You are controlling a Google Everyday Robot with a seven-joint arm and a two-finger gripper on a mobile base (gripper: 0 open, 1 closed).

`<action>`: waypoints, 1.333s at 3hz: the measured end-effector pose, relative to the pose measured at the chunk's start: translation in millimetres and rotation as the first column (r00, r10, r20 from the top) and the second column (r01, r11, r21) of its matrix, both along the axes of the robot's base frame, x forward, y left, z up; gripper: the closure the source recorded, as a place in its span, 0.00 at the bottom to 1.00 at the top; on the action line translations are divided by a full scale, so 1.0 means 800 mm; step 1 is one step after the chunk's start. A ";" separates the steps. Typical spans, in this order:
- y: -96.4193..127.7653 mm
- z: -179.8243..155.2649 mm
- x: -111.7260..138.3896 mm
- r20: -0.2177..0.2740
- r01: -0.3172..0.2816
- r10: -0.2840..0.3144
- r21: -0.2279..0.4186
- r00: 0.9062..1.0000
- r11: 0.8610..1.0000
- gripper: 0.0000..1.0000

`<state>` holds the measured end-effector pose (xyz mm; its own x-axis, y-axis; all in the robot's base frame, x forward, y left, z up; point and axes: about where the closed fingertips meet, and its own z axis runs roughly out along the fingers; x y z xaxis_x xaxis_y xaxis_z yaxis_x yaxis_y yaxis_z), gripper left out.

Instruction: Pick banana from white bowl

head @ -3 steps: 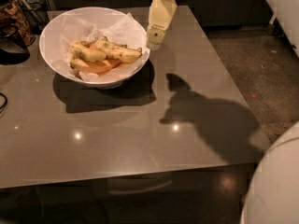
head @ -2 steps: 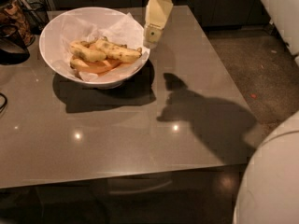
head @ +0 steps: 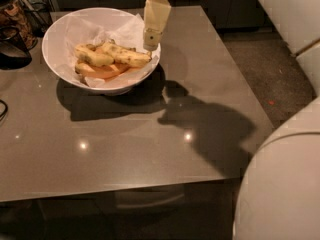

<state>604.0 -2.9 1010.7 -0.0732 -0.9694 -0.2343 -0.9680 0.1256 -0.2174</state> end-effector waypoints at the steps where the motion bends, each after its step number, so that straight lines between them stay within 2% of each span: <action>1: 0.016 -0.004 0.001 -0.011 0.009 -0.010 -0.005 1.000 1.000 0.23; 4: 0.052 -0.020 0.006 -0.061 0.040 -0.040 -0.003 0.997 0.999 0.27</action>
Offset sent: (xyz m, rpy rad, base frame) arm -0.0427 0.0032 -0.0190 -0.1476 0.2102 -0.0238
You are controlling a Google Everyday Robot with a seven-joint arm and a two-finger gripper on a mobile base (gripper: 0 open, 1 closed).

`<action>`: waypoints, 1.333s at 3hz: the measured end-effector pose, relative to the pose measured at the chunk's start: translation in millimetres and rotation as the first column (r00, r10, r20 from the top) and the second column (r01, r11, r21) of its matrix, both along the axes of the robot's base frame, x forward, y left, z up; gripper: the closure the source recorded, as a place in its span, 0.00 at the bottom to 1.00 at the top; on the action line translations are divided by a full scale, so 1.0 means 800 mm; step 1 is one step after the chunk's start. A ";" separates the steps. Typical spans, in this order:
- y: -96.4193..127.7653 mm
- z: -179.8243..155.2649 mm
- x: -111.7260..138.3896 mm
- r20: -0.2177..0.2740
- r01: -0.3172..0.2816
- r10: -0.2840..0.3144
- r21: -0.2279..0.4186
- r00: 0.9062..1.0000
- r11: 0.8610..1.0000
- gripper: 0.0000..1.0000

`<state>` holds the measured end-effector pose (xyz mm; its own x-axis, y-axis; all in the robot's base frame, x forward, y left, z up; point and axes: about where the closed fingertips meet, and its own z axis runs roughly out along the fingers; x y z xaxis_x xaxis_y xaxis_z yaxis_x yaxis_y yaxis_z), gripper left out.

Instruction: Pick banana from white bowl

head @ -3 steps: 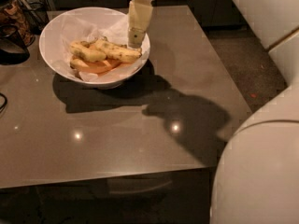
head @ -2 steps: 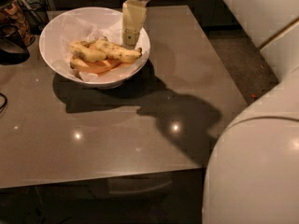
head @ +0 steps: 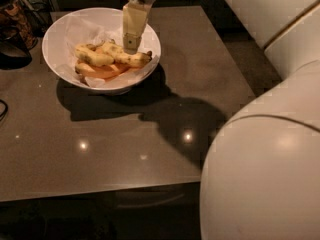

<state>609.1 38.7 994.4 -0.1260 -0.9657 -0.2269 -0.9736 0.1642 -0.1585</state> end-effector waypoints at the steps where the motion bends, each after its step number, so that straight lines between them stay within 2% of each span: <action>1: 0.003 -0.008 0.002 -0.019 0.010 -0.010 -0.004 1.000 1.000 0.31; 2: 0.004 -0.015 0.002 -0.031 0.017 -0.018 -0.017 0.999 1.000 0.37; 4: 0.006 -0.021 0.004 -0.041 0.014 -0.015 -0.031 0.999 0.999 0.36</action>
Offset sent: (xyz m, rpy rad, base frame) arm -0.0441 -0.0333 -0.0225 -0.1732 0.2172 -0.0217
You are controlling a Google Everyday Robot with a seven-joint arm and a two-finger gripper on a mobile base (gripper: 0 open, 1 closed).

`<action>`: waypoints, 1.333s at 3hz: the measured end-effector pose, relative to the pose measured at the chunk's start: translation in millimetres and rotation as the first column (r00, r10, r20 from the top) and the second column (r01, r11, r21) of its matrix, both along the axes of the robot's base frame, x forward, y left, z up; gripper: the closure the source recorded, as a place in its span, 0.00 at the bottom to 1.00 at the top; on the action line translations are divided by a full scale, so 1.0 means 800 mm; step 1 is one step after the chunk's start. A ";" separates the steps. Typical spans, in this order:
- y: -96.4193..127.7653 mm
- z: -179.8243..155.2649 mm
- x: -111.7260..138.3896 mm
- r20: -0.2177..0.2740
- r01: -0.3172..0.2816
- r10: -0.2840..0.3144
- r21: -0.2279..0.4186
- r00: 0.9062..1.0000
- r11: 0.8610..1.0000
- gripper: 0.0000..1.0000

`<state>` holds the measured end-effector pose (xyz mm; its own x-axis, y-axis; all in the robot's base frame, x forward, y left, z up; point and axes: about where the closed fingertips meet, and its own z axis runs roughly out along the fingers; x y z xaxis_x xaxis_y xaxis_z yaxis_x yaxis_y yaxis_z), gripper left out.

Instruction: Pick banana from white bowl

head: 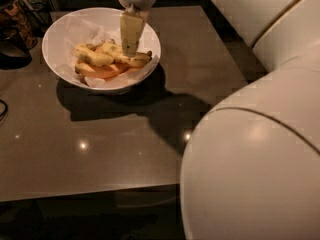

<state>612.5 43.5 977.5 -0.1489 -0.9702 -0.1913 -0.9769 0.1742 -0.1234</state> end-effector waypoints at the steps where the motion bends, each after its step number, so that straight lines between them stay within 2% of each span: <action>1: 0.003 -0.007 0.004 -0.011 -0.012 0.012 -0.005 1.000 1.000 0.34; 4: 0.006 -0.030 0.009 -0.062 -0.030 0.030 -0.002 0.998 1.000 0.37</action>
Offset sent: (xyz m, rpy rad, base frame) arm -0.0335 -0.0284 -0.0230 -0.1295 0.2208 0.0454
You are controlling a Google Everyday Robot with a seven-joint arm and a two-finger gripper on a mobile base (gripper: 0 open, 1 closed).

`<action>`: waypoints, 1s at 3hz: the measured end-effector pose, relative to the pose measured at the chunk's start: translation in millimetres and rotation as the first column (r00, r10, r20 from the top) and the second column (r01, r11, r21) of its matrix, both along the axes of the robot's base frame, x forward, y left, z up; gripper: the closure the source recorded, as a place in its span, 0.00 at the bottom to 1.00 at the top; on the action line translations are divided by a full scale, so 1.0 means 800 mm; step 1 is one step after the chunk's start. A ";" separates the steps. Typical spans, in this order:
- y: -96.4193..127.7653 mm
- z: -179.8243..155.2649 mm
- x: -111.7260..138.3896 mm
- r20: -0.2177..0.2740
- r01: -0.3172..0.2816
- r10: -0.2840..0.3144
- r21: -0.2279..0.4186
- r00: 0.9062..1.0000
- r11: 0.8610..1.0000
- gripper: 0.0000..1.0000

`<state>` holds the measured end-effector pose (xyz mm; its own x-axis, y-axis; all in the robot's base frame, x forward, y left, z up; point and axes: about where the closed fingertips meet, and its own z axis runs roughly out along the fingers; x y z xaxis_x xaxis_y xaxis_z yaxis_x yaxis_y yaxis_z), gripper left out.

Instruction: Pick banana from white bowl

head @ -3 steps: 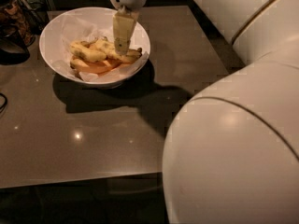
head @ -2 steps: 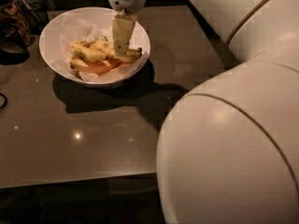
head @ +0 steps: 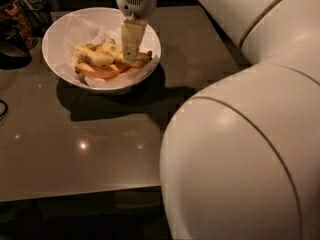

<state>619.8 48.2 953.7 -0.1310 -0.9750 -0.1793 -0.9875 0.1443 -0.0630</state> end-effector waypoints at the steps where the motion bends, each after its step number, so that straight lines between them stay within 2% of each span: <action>1: 0.001 -0.005 0.001 -0.012 -0.005 0.005 -0.002 1.000 1.000 0.37; 2: 0.002 -0.013 0.002 -0.026 -0.011 0.011 -0.005 1.000 1.000 0.43; 3: 0.002 -0.019 0.002 -0.039 -0.015 0.014 -0.009 0.999 1.000 0.39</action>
Offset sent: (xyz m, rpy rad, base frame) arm -0.0380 -0.0291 -0.0139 -0.1216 0.1983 0.0339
